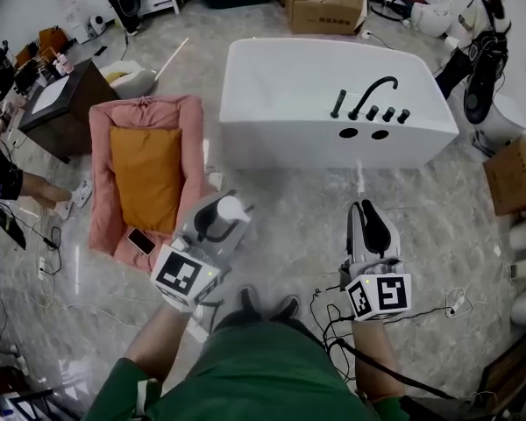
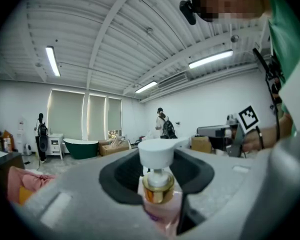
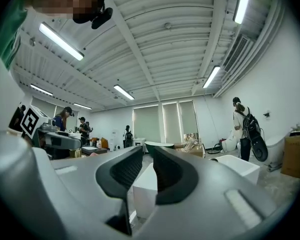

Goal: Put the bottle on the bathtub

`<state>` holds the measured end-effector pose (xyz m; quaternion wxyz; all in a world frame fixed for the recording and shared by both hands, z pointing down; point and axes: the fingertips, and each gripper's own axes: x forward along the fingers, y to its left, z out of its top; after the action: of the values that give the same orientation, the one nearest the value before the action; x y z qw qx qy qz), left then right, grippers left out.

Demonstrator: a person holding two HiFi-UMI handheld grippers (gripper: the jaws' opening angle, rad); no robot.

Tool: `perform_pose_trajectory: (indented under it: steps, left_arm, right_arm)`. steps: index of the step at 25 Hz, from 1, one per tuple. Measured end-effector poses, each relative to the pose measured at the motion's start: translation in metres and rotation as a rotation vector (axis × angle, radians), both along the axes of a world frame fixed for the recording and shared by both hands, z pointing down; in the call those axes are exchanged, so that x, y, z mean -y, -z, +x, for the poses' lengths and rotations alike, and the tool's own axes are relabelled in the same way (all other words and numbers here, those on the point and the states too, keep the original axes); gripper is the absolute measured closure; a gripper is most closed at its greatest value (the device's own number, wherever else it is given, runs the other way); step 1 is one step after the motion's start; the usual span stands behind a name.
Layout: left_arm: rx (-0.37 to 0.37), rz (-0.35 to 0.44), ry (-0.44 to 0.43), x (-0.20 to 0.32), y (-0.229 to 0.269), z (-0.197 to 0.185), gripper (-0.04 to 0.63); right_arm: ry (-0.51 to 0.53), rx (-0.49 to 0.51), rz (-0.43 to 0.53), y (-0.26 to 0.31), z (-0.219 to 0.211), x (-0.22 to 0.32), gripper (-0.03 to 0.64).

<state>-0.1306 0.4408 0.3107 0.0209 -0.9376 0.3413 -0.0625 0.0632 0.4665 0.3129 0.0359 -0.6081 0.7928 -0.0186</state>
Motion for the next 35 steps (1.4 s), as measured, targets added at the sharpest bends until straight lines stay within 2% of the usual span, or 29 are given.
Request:
perform_pose_trajectory:
  steps: [12, 19, 26, 35]
  left_arm:
    - [-0.013, 0.002, 0.055, 0.004, 0.007, 0.038, 0.436]
    - [-0.016, -0.012, 0.054, 0.028, 0.006, 0.047, 0.436]
    - [-0.029, -0.024, 0.040, 0.076, -0.009, 0.045, 0.436]
    - [-0.042, -0.020, 0.000, 0.172, -0.014, 0.021, 0.436]
  right_arm:
    - [0.057, 0.038, -0.002, -0.003, 0.043, -0.007, 0.537]
    - [0.075, 0.052, 0.001, -0.005, 0.052, 0.017, 0.537]
    - [0.058, 0.046, -0.027, -0.017, 0.052, 0.058, 0.537]
    - [0.005, 0.021, -0.053, -0.017, 0.033, 0.149, 0.538]
